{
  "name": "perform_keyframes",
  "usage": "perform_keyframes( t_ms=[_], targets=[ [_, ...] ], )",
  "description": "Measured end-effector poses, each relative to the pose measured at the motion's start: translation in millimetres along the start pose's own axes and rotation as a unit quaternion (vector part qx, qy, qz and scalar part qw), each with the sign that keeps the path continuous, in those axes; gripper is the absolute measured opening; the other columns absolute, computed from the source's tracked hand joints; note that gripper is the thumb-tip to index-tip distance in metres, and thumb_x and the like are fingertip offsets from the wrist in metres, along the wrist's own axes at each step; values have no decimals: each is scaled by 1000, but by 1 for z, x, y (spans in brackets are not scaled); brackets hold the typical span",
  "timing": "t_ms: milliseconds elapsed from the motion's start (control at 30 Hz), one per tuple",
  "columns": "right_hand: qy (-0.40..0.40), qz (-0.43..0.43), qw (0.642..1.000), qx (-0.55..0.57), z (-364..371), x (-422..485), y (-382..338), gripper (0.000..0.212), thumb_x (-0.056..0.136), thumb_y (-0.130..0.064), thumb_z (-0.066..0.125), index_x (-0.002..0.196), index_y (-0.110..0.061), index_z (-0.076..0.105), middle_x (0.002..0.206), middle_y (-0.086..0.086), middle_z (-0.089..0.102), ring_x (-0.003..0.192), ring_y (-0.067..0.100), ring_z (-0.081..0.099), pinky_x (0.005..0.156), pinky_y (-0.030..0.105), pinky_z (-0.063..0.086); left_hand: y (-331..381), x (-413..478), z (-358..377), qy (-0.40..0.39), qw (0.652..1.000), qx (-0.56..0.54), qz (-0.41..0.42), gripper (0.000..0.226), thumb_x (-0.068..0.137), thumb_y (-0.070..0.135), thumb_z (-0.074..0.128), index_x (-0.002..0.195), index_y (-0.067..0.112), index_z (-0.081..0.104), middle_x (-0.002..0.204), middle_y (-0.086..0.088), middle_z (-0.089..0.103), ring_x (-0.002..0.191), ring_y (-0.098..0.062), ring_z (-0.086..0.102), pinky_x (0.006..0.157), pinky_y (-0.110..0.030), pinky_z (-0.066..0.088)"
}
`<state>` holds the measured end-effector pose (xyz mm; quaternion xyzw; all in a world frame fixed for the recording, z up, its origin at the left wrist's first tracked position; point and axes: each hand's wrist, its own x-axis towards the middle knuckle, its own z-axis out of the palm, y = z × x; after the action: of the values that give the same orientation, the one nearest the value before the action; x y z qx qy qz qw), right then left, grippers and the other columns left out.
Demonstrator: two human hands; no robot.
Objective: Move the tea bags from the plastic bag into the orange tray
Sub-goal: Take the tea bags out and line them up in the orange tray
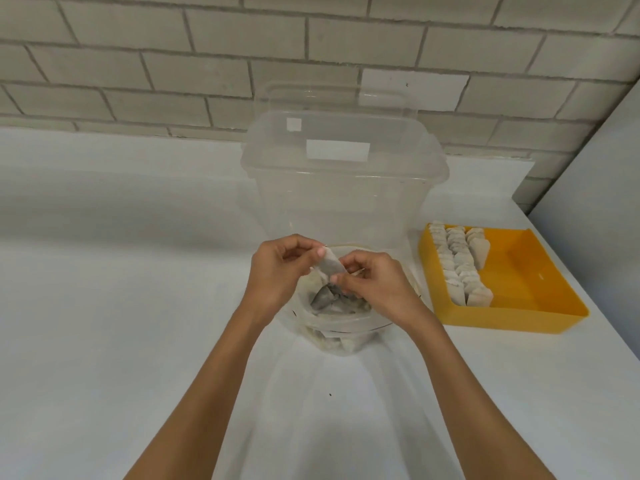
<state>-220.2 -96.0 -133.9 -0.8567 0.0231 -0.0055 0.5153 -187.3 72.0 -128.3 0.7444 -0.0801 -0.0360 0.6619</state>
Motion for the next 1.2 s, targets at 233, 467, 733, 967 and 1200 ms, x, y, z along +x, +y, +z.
perform_keyframes(
  t_ms=[233, 467, 733, 967, 1200],
  targets=[
    [-19, 85, 976, -201, 36, 28, 24, 16, 78, -16, 65, 67, -4, 61, 74, 10, 65, 73, 27, 61, 71, 43, 54, 0, 8, -13, 22, 996, 79, 32, 5, 82, 20, 74, 85, 18, 77, 81, 8, 75, 79, -3, 68, 76, -13, 49],
    [3, 113, 983, -148, 55, 27, 17, 46, 71, -10, 74, 109, -9, 49, 102, 8, 60, 93, 27, 60, 82, 45, 52, 0, 6, -13, 18, 995, 97, 33, 4, 82, 19, 74, 84, 18, 77, 82, 10, 74, 73, 1, 65, 70, -6, 45],
    [-38, 131, 990, -32, 7, 7, 6, 15, 80, 3, 67, 89, -9, 69, 65, 7, 61, 56, 17, 59, 57, 27, 55, 3, 10, -16, 19, 995, 94, 25, 2, 81, 22, 74, 81, 23, 77, 78, 14, 73, 67, 2, 62, 67, -9, 45],
    [9, 88, 971, 220, -32, -10, -1, 4, 88, 0, 63, 90, 1, 67, 76, 12, 62, 72, 20, 70, 68, 24, 59, 27, 17, -5, 3, 995, 96, 41, 1, 80, 24, 75, 81, 25, 76, 77, 15, 73, 67, 1, 61, 72, -15, 45],
    [77, 18, 957, 279, -72, -15, -13, 4, 88, -7, 65, 91, -5, 67, 90, 16, 71, 81, 27, 73, 69, 28, 59, 58, 30, 35, -59, 991, 97, 66, 6, 80, 23, 76, 85, 20, 77, 82, 8, 74, 62, 1, 58, 66, -10, 43]
  ],
)
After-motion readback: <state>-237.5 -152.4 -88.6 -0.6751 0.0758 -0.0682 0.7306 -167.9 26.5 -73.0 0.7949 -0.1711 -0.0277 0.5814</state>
